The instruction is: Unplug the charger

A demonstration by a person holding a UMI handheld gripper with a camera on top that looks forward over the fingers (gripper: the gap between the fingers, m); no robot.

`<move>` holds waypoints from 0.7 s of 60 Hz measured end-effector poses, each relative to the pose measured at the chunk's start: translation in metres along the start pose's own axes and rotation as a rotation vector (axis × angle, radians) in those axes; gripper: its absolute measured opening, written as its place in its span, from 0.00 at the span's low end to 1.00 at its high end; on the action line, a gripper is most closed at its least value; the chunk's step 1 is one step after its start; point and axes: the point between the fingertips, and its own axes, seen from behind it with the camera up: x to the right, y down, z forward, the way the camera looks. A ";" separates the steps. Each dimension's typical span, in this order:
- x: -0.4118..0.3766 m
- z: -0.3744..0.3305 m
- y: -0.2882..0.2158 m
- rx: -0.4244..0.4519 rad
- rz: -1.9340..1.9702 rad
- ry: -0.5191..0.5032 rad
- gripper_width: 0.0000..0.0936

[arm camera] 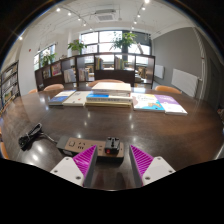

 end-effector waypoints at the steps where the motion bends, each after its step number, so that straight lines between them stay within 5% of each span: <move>1: 0.000 0.007 -0.001 -0.002 0.000 -0.003 0.64; 9: -0.002 0.043 0.000 -0.031 -0.019 -0.003 0.45; 12: -0.002 0.047 -0.004 -0.007 -0.003 -0.003 0.29; 25: -0.001 0.051 -0.003 0.009 0.045 -0.006 0.16; 33: -0.002 0.044 -0.010 -0.161 0.024 -0.023 0.11; 42: 0.047 -0.065 -0.242 0.325 -0.009 0.026 0.11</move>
